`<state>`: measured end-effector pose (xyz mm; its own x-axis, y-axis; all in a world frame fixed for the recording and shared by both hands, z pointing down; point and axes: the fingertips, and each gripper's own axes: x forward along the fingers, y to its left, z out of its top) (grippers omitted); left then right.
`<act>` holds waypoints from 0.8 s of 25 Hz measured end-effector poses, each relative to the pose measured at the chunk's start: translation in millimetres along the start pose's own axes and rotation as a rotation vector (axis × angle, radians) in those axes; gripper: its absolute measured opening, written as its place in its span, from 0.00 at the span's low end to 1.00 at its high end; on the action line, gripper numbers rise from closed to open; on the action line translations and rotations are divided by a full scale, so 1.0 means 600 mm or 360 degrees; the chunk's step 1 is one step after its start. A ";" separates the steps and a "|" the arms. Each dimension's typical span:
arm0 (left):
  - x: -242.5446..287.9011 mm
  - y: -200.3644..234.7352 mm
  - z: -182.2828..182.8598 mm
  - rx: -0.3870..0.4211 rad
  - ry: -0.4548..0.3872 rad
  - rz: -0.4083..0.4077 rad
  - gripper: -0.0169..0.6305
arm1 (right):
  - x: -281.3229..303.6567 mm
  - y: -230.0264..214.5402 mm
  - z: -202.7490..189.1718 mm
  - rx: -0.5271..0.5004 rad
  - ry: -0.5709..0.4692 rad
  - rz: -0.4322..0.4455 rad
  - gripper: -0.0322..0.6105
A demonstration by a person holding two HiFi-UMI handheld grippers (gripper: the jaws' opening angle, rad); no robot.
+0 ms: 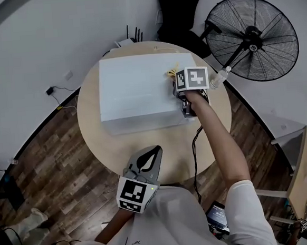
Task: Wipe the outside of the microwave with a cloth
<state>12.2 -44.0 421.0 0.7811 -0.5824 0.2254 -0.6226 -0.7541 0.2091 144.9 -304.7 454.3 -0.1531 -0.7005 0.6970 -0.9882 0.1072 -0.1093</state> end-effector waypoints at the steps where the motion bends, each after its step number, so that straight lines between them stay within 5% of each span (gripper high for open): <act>1: -0.004 0.000 0.001 -0.0005 -0.0005 0.0007 0.01 | 0.001 0.009 -0.002 -0.0004 -0.0002 0.0001 0.27; 20: -0.046 0.027 -0.009 -0.0050 -0.0030 0.0100 0.01 | 0.030 0.202 0.004 -0.0068 -0.0006 0.0220 0.27</act>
<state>-19.9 -38.6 423.4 0.7410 -0.6340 0.2213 -0.6714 -0.7062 0.2248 22.5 -306.1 451.6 -0.2879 -0.6795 0.6748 -0.9569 0.2327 -0.1739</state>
